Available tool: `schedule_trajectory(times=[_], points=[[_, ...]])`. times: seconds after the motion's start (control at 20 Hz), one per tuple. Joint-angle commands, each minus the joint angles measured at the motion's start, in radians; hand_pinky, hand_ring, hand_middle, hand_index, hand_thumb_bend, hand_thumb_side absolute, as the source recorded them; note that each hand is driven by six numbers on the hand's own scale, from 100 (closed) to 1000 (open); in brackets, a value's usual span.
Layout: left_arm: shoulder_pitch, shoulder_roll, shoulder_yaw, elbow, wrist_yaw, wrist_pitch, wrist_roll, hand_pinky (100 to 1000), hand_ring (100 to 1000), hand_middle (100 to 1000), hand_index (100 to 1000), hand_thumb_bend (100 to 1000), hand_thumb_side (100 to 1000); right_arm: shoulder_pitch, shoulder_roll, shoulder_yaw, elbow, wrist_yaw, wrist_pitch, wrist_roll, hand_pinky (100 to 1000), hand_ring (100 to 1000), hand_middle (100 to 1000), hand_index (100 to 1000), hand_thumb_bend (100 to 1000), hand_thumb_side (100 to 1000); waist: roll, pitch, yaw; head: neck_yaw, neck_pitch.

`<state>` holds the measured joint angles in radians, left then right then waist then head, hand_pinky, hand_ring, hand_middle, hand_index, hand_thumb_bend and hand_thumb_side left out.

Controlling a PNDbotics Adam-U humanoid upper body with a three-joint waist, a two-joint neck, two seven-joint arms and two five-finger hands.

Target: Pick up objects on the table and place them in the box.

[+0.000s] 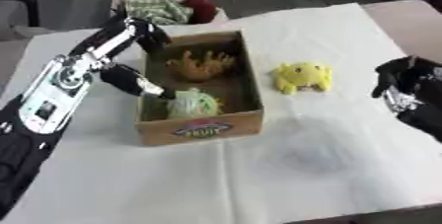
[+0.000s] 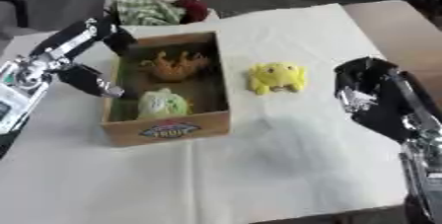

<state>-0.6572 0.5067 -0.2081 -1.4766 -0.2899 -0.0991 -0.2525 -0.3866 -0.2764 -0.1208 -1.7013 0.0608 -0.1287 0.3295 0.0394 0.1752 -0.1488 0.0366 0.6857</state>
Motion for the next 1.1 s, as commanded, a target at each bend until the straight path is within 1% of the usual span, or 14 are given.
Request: schedule_trajectory(times=[0.05,0.2,0.35,0.55,0.7,0.8,0.9,1.0,1.05,1.1], points=[[0.027,0.035,0.063,-0.092,0.052,0.03,0.051,646,548,528,709,706,130,-0.059,-0.08,0.008,0.035,0.016,-0.032,-0.009,509,491,452,657,100,231,-0.007,-0.02,0.014,-0.013,0.006],[0.091,0.039,0.103,-0.168,0.099,0.063,0.098,642,544,524,706,680,102,-0.132,-0.153,0.029,0.105,0.042,-0.069,-0.017,516,503,465,672,100,218,-0.015,-0.022,0.041,-0.023,0.005],[0.156,0.04,0.129,-0.24,0.146,0.088,0.144,640,542,522,705,668,100,-0.206,-0.228,0.056,0.179,0.071,-0.105,-0.015,527,519,487,692,100,207,-0.024,-0.021,0.071,-0.036,0.003],[0.226,0.031,0.148,-0.289,0.209,0.112,0.208,638,539,519,704,653,100,-0.29,-0.296,0.091,0.282,0.122,-0.142,0.006,544,554,529,715,100,198,-0.033,-0.018,0.101,-0.052,-0.003],[0.258,0.018,0.16,-0.297,0.256,0.122,0.245,637,538,517,703,651,100,-0.339,-0.313,0.11,0.358,0.168,-0.16,0.033,552,574,555,732,100,187,-0.038,-0.015,0.117,-0.057,-0.007],[0.275,0.006,0.169,-0.301,0.287,0.124,0.262,632,532,511,700,643,100,-0.368,-0.311,0.118,0.41,0.2,-0.157,0.058,567,609,592,752,100,187,-0.04,-0.013,0.128,-0.063,-0.011],[0.286,-0.001,0.173,-0.302,0.306,0.125,0.268,633,532,512,700,643,100,-0.394,-0.303,0.117,0.461,0.231,-0.156,0.085,571,617,599,756,100,187,-0.041,-0.012,0.137,-0.069,-0.013],[0.289,-0.003,0.174,-0.302,0.314,0.125,0.269,633,532,512,700,643,100,-0.413,-0.294,0.111,0.514,0.263,-0.179,0.092,571,617,599,756,100,187,-0.041,-0.012,0.138,-0.07,-0.013],[0.291,-0.004,0.175,-0.302,0.316,0.125,0.27,633,533,512,702,640,100,-0.419,-0.289,0.111,0.54,0.278,-0.192,0.09,617,701,671,804,100,190,-0.042,-0.011,0.14,-0.071,-0.014],[0.298,-0.015,0.179,-0.302,0.323,0.123,0.27,633,533,512,702,639,100,-0.42,-0.281,0.117,0.565,0.293,-0.192,0.095,621,709,677,807,100,191,-0.042,-0.01,0.149,-0.075,-0.016]])
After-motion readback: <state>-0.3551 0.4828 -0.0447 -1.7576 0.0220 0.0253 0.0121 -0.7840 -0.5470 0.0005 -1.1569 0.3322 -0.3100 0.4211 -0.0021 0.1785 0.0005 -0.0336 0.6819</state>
